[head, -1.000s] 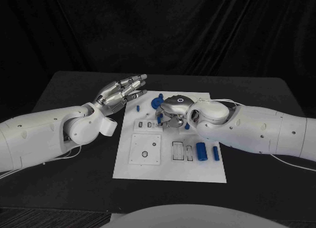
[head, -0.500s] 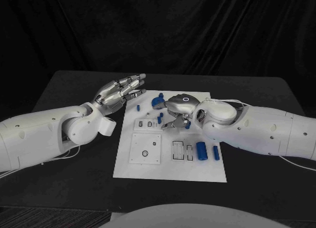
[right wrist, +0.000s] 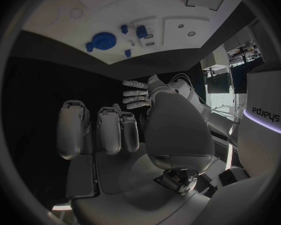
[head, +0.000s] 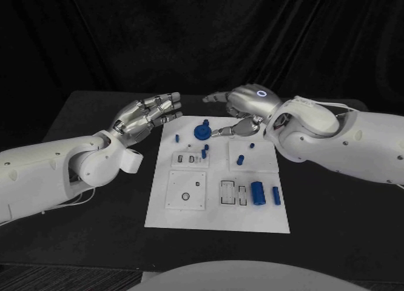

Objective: Assemble the parts on the task board

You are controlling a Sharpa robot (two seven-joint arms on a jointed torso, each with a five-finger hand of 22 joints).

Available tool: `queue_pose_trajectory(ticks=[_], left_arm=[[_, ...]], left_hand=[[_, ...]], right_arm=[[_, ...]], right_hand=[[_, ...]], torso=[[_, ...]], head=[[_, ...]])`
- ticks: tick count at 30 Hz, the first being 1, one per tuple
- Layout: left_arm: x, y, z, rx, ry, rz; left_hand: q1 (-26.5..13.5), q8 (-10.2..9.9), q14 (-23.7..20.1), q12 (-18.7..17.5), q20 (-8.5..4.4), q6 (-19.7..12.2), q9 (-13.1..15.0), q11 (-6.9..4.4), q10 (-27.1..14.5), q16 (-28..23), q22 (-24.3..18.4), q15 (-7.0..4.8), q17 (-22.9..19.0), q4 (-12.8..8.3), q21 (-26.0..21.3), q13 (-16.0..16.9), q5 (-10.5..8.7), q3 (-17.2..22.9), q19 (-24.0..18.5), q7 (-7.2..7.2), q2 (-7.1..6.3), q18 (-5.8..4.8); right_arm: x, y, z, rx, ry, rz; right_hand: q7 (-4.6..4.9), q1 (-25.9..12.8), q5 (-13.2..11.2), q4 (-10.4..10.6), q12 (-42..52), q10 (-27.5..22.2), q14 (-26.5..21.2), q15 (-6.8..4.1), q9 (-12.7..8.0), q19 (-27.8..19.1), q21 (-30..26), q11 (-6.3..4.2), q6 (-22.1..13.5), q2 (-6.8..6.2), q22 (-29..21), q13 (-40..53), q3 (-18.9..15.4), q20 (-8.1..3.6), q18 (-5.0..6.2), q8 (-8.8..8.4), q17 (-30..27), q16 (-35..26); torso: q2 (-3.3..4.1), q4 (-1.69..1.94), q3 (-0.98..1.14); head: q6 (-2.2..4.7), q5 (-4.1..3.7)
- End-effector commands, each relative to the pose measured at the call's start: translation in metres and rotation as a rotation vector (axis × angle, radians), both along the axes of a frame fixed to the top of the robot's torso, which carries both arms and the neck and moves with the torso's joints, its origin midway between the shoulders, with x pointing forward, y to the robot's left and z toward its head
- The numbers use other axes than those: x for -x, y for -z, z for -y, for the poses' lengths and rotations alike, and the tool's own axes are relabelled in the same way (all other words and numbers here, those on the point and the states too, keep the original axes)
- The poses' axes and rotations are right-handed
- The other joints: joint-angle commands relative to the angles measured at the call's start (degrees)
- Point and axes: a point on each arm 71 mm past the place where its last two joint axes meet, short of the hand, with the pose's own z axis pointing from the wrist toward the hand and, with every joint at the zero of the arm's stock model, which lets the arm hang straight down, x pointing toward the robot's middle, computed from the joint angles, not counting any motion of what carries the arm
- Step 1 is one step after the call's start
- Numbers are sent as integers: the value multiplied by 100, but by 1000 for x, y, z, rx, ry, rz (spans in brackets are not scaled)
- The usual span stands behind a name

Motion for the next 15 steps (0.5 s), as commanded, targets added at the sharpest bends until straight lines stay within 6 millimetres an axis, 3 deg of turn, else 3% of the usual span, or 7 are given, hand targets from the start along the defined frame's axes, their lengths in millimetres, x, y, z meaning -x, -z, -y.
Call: queue_pose_trajectory(ticks=[1, 6, 10, 11, 12, 14, 15], left_arm=[[-4, -19, -6, -63, -75, 130], [-10, -37, -8, -233, -114, 224], [-16, -44, -2, -423, -91, 284], [-18, -45, 0, -487, -74, 298], [-19, -45, 3, -535, -62, 304], [-22, -43, 7, -630, -33, 305], [-23, -42, 9, -659, -22, 302]], left_hand=[[-3, 56, 569, 864, -4, 141, 13, 188, 484, 884, 235, 89, 111, 20, 529, 112, 35, 77, 857, -50, -116, 103], [314, 51, 1954, 2578, -11, 288, 28, 528, 1701, 2617, 734, 248, 687, -85, 1650, 863, -222, 459, 2496, 59, -241, -26], [283, 558, 2589, 4923, -334, 1048, 154, 50, 2099, 5490, 1748, -215, 2341, 76, 3364, 2498, -820, 755, 3443, 164, -545, 76], [232, 680, 3168, 5711, -386, 1102, 182, -3, 3806, 6021, 1985, -250, 3091, 154, 3724, 4231, -1134, 787, 3580, 219, -505, 63], [103, 853, 4800, 6354, -509, 1068, 212, -112, 5536, 6814, 2469, -355, 5092, 214, 4416, 6169, -1504, 756, 3749, 250, -553, 50], [-213, 1096, 6877, 6605, -586, 1223, 280, -139, 7666, 7101, 2996, -387, 7340, 233, 5063, 8202, -1958, 646, 3848, 308, -488, 13], [-413, 1313, 7974, 6608, -617, 1338, 333, -101, 8185, 7082, 4511, -384, 8491, 248, 6232, 8681, -2147, 537, 4661, 349, -475, -217]], right_arm=[[1, -23, 14, -101, 21, 61], [0, -40, 40, -127, 63, 105], [-1, -42, 55, -129, 102, 71], [-1, -41, 59, -132, 114, 47], [0, -41, 61, -135, 122, 29], [2, -39, 65, -142, 134, -7], [3, -39, 66, -144, 136, -17]], right_hand=[[13, -214, -36, 1, 20, 609, 412, 6, 19, 160, 15, 17, 155, -21, 1062, 1509, -20, -2, 69, 44, 454, 33], [15, -460, -33, 6, 20, 609, 422, 11, 13, 179, 57, 21, 222, -29, 1085, 1509, -44, 5, 59, 55, 502, 67], [32, -596, -27, -5, 20, 609, 420, 17, 10, 182, 56, 31, 314, 173, 1093, 1509, 83, 10, 59, 75, 493, 65], [46, -559, -20, -12, 20, 609, 419, 26, 4, 184, 57, 42, 328, 252, 1097, 1509, 146, 18, 58, 78, 488, 63], [69, -530, -12, -16, 20, 609, 418, 39, 4, 183, 53, 59, 368, 335, 1098, 1509, 200, 27, 59, 88, 485, 61], [89, -512, 3, -22, 20, 609, 418, 51, 6, 183, 51, 75, 411, 384, 1100, 1509, 231, 37, 59, 99, 488, 64], [99, -504, 8, -23, 20, 609, 418, 58, 14, 184, 51, 82, 469, 401, 1101, 1509, 241, 41, 58, 113, 488, 65]], torso=[[13, 6, 2], [2, 12, 24], [-20, -24, 42], [-20, -30, 43], [-20, -32, 42], [-23, -25, 44], [-25, -25, 48]], head=[[7, -32], [4, -53], [3, -85], [6, -112], [8, -135], [-3, -189], [-9, -210]])
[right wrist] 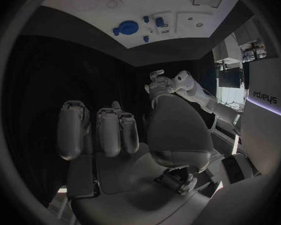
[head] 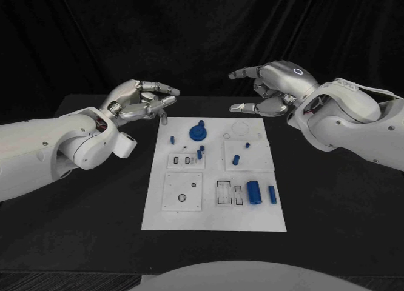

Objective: Assemble the parts on the task board

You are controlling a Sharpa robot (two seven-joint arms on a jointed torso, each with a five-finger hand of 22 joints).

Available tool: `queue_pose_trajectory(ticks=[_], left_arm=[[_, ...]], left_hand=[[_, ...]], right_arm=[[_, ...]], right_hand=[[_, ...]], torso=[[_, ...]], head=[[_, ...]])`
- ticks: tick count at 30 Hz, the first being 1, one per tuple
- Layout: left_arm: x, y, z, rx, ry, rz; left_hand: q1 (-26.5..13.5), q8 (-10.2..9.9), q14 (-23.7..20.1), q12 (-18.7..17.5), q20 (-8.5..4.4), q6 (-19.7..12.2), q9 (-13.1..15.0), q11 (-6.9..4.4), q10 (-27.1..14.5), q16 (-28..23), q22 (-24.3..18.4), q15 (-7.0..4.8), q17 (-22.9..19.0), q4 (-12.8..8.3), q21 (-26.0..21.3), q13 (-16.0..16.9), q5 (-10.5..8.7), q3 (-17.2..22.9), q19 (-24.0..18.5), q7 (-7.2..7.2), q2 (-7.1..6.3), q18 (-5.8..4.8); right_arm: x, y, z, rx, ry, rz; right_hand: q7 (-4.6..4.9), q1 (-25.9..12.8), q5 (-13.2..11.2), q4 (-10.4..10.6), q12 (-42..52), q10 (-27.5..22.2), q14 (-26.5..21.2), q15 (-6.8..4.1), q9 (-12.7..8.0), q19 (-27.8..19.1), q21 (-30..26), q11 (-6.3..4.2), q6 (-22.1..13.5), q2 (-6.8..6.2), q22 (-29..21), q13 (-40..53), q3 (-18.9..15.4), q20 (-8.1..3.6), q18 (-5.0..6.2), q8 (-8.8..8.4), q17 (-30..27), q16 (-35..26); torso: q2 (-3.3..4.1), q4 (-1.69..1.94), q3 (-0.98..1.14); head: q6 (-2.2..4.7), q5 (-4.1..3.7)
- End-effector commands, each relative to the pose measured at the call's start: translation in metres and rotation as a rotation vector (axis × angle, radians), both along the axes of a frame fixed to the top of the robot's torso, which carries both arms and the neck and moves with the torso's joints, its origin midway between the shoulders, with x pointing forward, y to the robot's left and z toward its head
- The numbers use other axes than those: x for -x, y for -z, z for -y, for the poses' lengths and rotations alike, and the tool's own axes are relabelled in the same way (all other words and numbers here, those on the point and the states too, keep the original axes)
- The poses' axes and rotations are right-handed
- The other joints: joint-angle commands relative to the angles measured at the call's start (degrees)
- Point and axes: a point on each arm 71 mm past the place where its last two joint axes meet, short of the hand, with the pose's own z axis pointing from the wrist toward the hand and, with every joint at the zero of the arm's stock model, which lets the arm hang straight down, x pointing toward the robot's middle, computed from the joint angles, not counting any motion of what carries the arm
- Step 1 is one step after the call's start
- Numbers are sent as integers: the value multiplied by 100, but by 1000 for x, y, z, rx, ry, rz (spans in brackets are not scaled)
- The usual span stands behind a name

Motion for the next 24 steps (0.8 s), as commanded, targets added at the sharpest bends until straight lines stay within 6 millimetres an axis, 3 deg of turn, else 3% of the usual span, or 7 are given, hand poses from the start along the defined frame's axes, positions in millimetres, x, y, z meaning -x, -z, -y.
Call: queue_pose_trajectory(ticks=[1, 4, 5, 6, 8, 15, 24], left_arm=[[-3, 9, 6, -320, 5, 18], [-3, 15, 11, -478, 38, -3], [-3, 15, 12, -530, 49, -3], [-3, 16, 14, -596, 62, 1], [-4, 15, 18, -701, 77, 3], [-6, 11, 30, -893, 88, -19], [-6, 15, 54, -1016, 130, -72]], left_hand=[[-360, 417, 1888, 154, -71, 237, 101, 38, 1402, 115, 2312, -1, 2322, 48, 1877, 1880, -423, -194, 1150, 112, 81, -319], [-776, 686, 1888, 154, -59, 468, 191, -33, 1402, 115, 3869, -66, 2322, 63, 2813, 1880, -812, -462, 2305, 47, 98, -520], [-903, 715, 1888, 154, -60, 496, 204, -54, 1402, 115, 4140, -84, 2322, 63, 2936, 1880, -937, -531, 2572, 32, 112, -563], [-1248, 744, 1888, 154, -43, 457, 225, -75, 1402, 115, 4548, -130, 2322, 92, 3121, 1880, -1308, -735, 2968, 18, 140, -635], [-1545, 859, 1888, 154, -61, 572, 300, -113, 1402, 115, 4864, -160, 2322, 100, 3233, 1880, -1473, -909, 3298, -26, 175, -707], [-1776, 1400, 1888, 154, -242, 1074, 797, -331, 1402, 115, 5177, -356, 2322, 86, 3326, 1880, -1409, -1112, 3634, -264, 245, -784], [-1727, 2025, 1888, 154, -477, 1399, 1716, -588, 1402, 115, 5126, -591, 2322, 70, 3286, 1880, -1107, -1103, 3573, -535, 324, -767]], right_arm=[[3, 2, 2, -45, 17, -81], [6, 6, 3, -46, 22, -116], [6, 7, 4, -45, 24, -124], [7, 9, 4, -43, 27, -135], [7, 13, 5, -37, 32, -154], [8, 29, 6, -20, 44, -210], [9, 47, 3, -1, 49, -263]], right_hand=[[18, 7, 9, -2, 20, 591, 405, 47, 7, 184, 13, 60, 111, 85, 1103, 1510, 44, 44, 58, 42, 493, 17], [27, 10, 9, -3, 20, 591, 404, 57, 24, 184, 10, 70, 243, 120, 1105, 1510, 59, 54, 59, 78, 483, 12], [32, 10, 7, -6, 20, 591, 404, 62, 36, 184, 8, 74, 326, 141, 1106, 1510, 66, 59, 59, 102, 485, 13], [34, 10, 6, -7, 20, 591, 403, 64, 43, 183, 6, 77, 371, 149, 1106, 1510, 69, 61, 60, 114, 479, 10], [43, 4, 6, -9, 20, 591, 402, 70, 61, 185, 7, 84, 507, 177, 1109, 1510, 74, 69, 59, 152, 478, 10], [64, 61, 108, -31, 20, 591, 399, 88, 92, 186, 0, 103, 798, 307, 1115, 1510, 111, 90, 61, 242, 459, 1], [55, 132, 315, -52, 20, 591, 395, 89, 91, 188, -7, 101, 864, 405, 1119, 1510, 126, 95, 63, 254, 439, -7]], torso=[[-26, -17, 25], [-41, -58, 53], [-48, -70, 65], [-51, -77, 71], [-54, -86, 80], [-51, -156, 146], [-52, -267, 226]], head=[[-35, -82], [-74, -101], [-88, -114], [-98, -131], [-109, -138], [-202, -88], [-202, 83]])
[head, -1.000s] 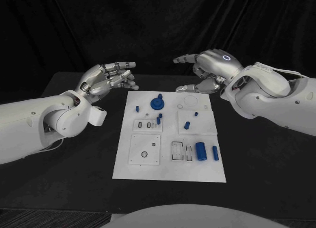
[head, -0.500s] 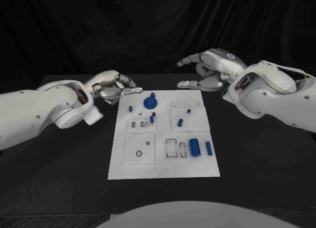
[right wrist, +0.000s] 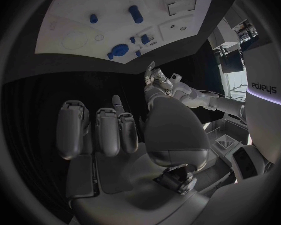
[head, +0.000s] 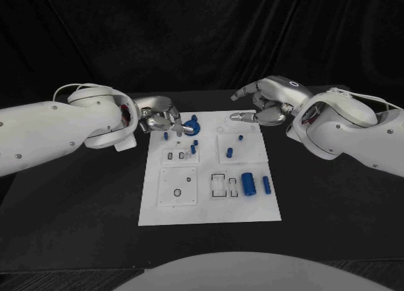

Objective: Assemble the parts on the task board

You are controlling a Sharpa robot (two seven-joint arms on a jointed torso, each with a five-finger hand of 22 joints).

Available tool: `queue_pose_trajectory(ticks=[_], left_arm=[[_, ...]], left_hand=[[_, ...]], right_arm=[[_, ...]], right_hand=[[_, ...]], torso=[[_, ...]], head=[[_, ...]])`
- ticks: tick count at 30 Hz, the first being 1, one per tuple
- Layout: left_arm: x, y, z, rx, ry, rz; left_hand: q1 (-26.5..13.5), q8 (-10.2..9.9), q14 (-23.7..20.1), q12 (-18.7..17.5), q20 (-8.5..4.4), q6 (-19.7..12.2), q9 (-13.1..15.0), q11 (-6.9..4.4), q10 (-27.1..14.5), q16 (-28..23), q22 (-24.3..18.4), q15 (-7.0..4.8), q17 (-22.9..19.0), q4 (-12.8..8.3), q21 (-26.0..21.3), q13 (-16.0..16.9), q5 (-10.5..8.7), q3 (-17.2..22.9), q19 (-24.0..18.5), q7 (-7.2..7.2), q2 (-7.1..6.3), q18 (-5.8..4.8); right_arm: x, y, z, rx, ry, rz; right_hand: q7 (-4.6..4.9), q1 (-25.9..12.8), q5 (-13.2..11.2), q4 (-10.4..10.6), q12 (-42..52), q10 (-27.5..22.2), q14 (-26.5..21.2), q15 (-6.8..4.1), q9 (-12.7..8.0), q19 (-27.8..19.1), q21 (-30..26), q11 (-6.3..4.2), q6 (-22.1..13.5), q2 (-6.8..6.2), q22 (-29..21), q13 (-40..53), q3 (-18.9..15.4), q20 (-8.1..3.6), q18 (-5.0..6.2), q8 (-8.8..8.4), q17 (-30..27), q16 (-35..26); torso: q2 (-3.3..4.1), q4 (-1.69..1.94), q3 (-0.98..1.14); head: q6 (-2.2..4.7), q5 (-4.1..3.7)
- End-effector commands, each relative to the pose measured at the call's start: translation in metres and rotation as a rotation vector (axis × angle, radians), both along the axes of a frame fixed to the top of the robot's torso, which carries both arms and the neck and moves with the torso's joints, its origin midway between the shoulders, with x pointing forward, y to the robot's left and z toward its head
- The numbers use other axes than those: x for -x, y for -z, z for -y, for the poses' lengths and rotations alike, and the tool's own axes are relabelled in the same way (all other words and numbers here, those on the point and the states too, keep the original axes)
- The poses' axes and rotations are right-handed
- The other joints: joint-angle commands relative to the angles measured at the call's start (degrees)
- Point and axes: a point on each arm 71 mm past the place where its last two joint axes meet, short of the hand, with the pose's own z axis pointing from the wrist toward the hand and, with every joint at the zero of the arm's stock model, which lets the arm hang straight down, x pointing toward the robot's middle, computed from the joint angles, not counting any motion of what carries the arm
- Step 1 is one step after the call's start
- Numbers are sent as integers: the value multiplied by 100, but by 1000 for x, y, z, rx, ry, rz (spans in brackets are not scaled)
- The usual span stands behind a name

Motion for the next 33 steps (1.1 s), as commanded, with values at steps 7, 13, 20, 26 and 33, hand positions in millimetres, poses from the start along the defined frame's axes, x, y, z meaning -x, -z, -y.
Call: queue_pose_trajectory(ticks=[7, 13, 20, 26, 33], left_arm=[[-3, 9, 12, -196, -12, -71], [-9, 9, 20, -215, -30, -66], [-13, 11, 24, -253, -57, -73], [-16, 12, 26, -273, -74, -76], [-17, 13, 32, -285, -69, -81]], left_hand=[[4, 172, 589, 20, -130, 167, 420, -128, 599, 15, 894, -131, 1505, -14, -47, 1507, 129, 2, -45, -100, 68, -37], [82, 127, 589, 20, -165, 114, 574, -150, 599, 15, 802, -159, 1505, -56, -90, 1507, 209, 53, -148, -116, 83, -11], [115, 263, 589, 20, -195, 19, 1007, -169, 599, 15, 671, -181, 1505, -56, -162, 1507, 188, 104, -304, -132, 63, 26], [53, 355, 589, 20, -202, -57, 1378, -175, 599, 15, 654, -187, 1505, -22, -187, 1507, 157, 123, -332, -139, 69, 33], [-14, 320, 589, 20, -205, -95, 1465, -175, 599, 15, 630, -190, 1505, -6, -205, 1507, 147, 123, -362, -136, 95, 41]], right_arm=[[1, 12, 0, 8, 12, -43], [4, 10, 4, -18, 6, 3], [6, 7, 9, -35, 9, 37], [7, 7, 10, -37, 11, 41], [6, 6, 9, -41, 12, 49]], right_hand=[[-6, 59, 247, -23, 20, 592, 388, 33, -8, 189, -16, 14, 37, 102, 1117, 1510, 42, 47, 65, 11, 430, -10], [-7, 143, 311, -59, 20, 592, 391, 30, -10, 192, -13, 13, 54, 97, 1120, 1510, 45, 46, 64, 10, 441, -2], [-9, 177, 329, -70, 20, 592, 393, 30, -7, 196, -7, 11, 78, 96, 1122, 1510, 46, 44, 63, 19, 450, 5], [-8, 190, 341, -74, 20, 592, 392, 30, -6, 195, -9, 11, 85, 98, 1122, 1510, 47, 44, 63, 21, 443, 2], [-5, 222, 361, -87, 20, 592, 391, 29, -5, 196, -9, 12, 99, 103, 1123, 1510, 53, 43, 63, 26, 438, -1]], torso=[[4, -85, 110], [15, -55, 101], [8, -45, 138], [-4, -30, 161], [-10, -38, 176]], head=[[0, 122], [0, 135], [0, 134], [0, 130], [0, 161]])
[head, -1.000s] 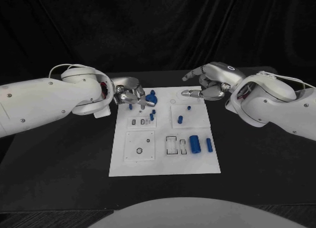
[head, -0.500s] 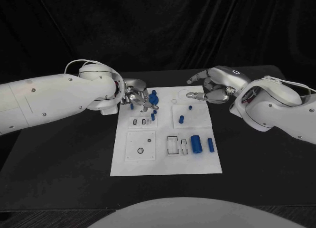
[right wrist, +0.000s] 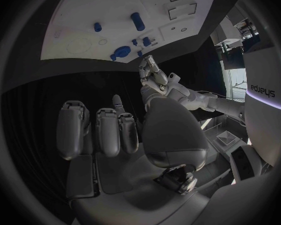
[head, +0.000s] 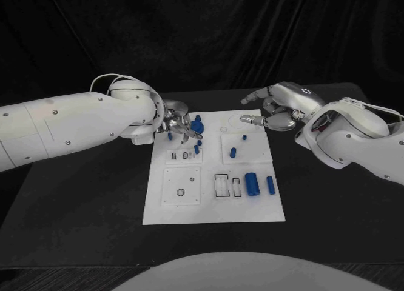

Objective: Assemble the parts on the task board

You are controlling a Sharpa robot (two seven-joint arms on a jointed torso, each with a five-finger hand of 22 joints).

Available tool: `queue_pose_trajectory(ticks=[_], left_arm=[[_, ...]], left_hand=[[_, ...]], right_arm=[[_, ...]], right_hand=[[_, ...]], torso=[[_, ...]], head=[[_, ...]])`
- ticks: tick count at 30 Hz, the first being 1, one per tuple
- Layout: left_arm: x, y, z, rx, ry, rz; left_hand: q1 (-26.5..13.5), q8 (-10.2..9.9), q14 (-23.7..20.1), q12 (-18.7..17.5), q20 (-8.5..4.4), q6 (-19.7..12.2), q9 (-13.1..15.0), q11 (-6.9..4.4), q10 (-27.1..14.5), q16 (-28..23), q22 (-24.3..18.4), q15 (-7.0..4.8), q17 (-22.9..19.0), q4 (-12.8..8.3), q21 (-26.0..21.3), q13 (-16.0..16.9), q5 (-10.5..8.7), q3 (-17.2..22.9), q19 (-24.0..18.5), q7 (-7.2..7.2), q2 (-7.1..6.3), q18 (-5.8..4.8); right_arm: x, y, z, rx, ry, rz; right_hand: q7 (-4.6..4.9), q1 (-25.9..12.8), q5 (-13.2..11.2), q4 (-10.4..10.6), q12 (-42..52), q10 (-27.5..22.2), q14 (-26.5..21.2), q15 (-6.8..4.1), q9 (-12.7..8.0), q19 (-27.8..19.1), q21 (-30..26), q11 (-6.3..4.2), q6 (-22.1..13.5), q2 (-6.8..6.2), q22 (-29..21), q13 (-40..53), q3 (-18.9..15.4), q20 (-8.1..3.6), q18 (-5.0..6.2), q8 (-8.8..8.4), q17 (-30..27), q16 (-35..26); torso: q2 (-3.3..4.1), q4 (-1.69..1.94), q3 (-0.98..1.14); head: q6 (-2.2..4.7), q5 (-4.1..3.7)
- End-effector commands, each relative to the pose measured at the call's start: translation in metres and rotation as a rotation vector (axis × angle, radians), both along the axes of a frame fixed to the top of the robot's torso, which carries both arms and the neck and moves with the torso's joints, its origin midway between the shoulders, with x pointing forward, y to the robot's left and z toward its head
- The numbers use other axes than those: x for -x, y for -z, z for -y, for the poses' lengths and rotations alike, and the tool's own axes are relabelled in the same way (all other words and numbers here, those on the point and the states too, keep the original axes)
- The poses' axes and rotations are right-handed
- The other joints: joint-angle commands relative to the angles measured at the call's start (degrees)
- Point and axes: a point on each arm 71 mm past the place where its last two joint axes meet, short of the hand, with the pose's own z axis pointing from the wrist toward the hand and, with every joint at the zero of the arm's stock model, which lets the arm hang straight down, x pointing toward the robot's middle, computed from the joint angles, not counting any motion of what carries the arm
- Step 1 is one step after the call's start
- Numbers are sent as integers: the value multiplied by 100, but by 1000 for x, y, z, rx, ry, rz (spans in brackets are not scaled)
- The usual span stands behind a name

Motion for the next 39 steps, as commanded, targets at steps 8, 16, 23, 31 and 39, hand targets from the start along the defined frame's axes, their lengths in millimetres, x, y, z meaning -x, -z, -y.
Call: queue_pose_trajectory(ticks=[8, 16, 23, 31, 39], left_arm=[[-2, 6, 6, -37, 6, -29], [-2, 10, 10, -48, 15, -46], [-2, 15, 12, -55, 17, -59], [-1, 20, 12, -57, 21, -72], [0, 25, 15, -54, 29, -82]], left_hand=[[-99, -101, 585, 20, -1, -66, 56, -50, 597, 15, 594, -40, 1507, 5, -60, 1507, -41, 15, -77, 10, 22, 50], [-132, -169, 585, 20, 1, -45, 81, -48, 597, 15, 608, -39, 1507, 3, -60, 1507, -61, 22, -62, 12, 43, 47], [-212, -286, 585, 20, 2, 17, 130, -49, 597, 15, 616, -39, 1507, 4, -66, 1507, -160, 15, -53, 12, 58, 46], [-262, -666, 585, 20, -1, 217, 71, -54, 597, 15, 610, -44, 1507, -20, -91, 1507, -174, 34, -62, 9, 59, 51], [-240, -1125, 585, 20, -1, 415, -30, -50, 597, 15, 587, -41, 1507, -46, -129, 1507, -118, 89, -95, 19, 53, 61]], right_arm=[[-2, -2, -1, -17, 3, 40], [-2, -2, 0, -15, 5, 40], [-3, -1, -1, -13, 3, 38], [-4, 1, -2, -9, -3, 35], [-5, 2, -2, -6, -4, 31]], right_hand=[[17, 71, 14, -40, 20, 591, 390, 30, -2, 195, -12, 13, 46, 11, 1124, 1507, 6, 43, 64, 29, 428, -4], [19, 79, 17, -39, 20, 591, 390, 30, 1, 194, -17, 15, 62, 18, 1123, 1507, 8, 43, 65, 36, 426, -5], [21, 86, 17, -40, 20, 591, 389, 31, 5, 194, -18, 16, 82, 20, 1123, 1507, 8, 43, 65, 45, 419, -9], [27, 167, -3, -80, 20, 591, 386, 36, 9, 192, -26, 21, 124, 3, 1121, 1507, 4, 46, 66, 57, 410, -13], [31, 235, -28, -115, 20, 591, 386, 38, 11, 191, -33, 24, 150, -6, 1120, 1507, 3, 48, 67, 62, 407, -14]], torso=[[-7, 5, 10], [-6, 2, 3], [-8, 4, 3], [-11, 4, 4], [-15, 3, 5]], head=[[2, 7], [2, 43], [2, 56], [2, 83], [2, 75]])
